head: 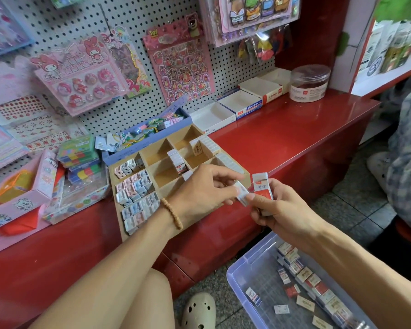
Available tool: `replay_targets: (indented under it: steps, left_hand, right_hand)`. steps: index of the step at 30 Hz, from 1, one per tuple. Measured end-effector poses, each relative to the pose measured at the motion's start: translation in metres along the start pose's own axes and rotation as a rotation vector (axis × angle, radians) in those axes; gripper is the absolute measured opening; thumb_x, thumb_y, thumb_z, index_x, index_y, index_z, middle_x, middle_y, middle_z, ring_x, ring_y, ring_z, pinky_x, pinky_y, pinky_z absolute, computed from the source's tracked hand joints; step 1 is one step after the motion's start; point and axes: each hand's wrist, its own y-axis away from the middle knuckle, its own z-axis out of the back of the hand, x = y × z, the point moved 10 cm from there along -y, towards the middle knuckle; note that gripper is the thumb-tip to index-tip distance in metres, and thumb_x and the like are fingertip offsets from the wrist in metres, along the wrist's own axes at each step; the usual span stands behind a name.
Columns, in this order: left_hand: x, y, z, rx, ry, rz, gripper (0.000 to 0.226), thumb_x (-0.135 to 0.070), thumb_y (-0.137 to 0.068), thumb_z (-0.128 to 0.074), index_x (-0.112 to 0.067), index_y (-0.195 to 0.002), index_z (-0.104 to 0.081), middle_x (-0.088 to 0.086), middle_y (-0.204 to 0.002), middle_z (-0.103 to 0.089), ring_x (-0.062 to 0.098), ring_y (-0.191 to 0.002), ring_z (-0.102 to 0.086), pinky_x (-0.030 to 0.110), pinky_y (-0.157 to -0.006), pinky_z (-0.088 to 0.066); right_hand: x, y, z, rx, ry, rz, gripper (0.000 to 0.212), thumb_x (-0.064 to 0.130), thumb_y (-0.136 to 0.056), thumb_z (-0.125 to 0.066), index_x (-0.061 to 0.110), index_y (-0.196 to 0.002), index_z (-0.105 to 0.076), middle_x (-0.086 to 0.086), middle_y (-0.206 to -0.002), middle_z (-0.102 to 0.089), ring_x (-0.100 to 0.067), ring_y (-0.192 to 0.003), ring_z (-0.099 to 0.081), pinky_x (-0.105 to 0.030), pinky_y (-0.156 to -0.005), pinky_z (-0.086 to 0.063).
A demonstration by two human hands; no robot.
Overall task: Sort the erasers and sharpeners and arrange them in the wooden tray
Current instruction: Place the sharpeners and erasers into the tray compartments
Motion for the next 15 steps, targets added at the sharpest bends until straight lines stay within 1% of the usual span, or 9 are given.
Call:
replay_targets:
  steps: [2, 3, 4, 6, 9, 11, 15]
  left_hand:
    - [0.002, -0.010, 0.018, -0.069, -0.072, 0.011, 0.020, -0.004, -0.084, -0.073, -0.013, -0.101, -0.074, 0.006, -0.087, -0.065, 0.017, -0.072, -0.067, 0.026, -0.068, -0.059]
    - [0.002, -0.017, 0.030, -0.117, -0.153, 0.009, 0.018, -0.005, -0.083, -0.074, -0.013, -0.099, -0.074, 0.002, -0.084, -0.065, 0.013, -0.069, -0.065, 0.027, -0.068, -0.059]
    - [0.002, -0.025, 0.043, -0.164, -0.240, 0.009, 0.018, -0.007, -0.082, -0.075, -0.015, -0.097, -0.074, -0.003, -0.080, -0.064, 0.010, -0.065, -0.061, 0.025, -0.069, -0.058]
    - [0.003, -0.040, 0.062, -0.236, -0.392, 0.020, 0.016, -0.010, -0.081, -0.076, -0.021, -0.093, -0.073, -0.008, -0.078, -0.063, 0.007, -0.067, -0.057, 0.022, -0.069, -0.054]
    - [0.013, -0.059, 0.072, -0.270, -0.606, 0.053, 0.016, -0.015, -0.079, -0.077, -0.027, -0.087, -0.069, -0.008, -0.085, -0.065, 0.008, -0.078, -0.061, 0.024, -0.074, -0.054]
    - [0.020, -0.069, 0.072, -0.280, -0.667, 0.062, 0.016, -0.015, -0.079, -0.077, -0.026, -0.086, -0.068, -0.008, -0.086, -0.066, 0.010, -0.082, -0.063, 0.026, -0.076, -0.055]
    - [0.027, -0.080, 0.067, -0.281, -0.712, 0.050, 0.017, -0.016, -0.079, -0.078, -0.024, -0.084, -0.064, -0.008, -0.083, -0.064, 0.015, -0.084, -0.063, 0.030, -0.079, -0.055]
  right_hand:
    - [0.002, 0.000, 0.004, -0.019, -0.017, -0.007, 0.040, 0.011, -0.081, -0.071, 0.004, -0.114, -0.051, -0.014, -0.086, -0.070, -0.016, -0.056, -0.057, -0.025, -0.052, -0.042]
    - [0.003, 0.001, 0.007, -0.031, -0.019, -0.006, 0.038, 0.013, -0.081, -0.071, 0.005, -0.113, -0.053, -0.015, -0.092, -0.072, -0.016, -0.057, -0.058, -0.025, -0.053, -0.043]
    - [0.004, 0.000, 0.012, -0.049, -0.022, 0.000, 0.030, 0.012, -0.086, -0.069, 0.005, -0.111, -0.054, -0.015, -0.095, -0.073, -0.017, -0.058, -0.059, -0.025, -0.053, -0.044]
    - [0.003, -0.001, 0.022, -0.092, -0.007, 0.009, 0.017, 0.013, -0.094, -0.064, 0.005, -0.108, -0.059, -0.011, -0.088, -0.072, -0.016, -0.058, -0.059, -0.024, -0.052, -0.045]
    - [0.002, -0.003, 0.032, -0.147, 0.043, 0.020, 0.018, 0.023, -0.096, -0.064, 0.005, -0.101, -0.065, -0.005, -0.081, -0.066, -0.014, -0.058, -0.056, -0.023, -0.051, -0.044]
    - [0.002, -0.003, 0.036, -0.165, 0.082, 0.023, 0.020, 0.027, -0.096, -0.064, 0.007, -0.094, -0.066, -0.002, -0.078, -0.063, -0.013, -0.057, -0.054, -0.023, -0.049, -0.041]
    - [0.002, -0.004, 0.041, -0.175, 0.159, 0.009, 0.027, 0.032, -0.095, -0.064, 0.005, -0.092, -0.066, 0.006, -0.067, -0.061, -0.011, -0.058, -0.053, -0.025, -0.051, -0.039]
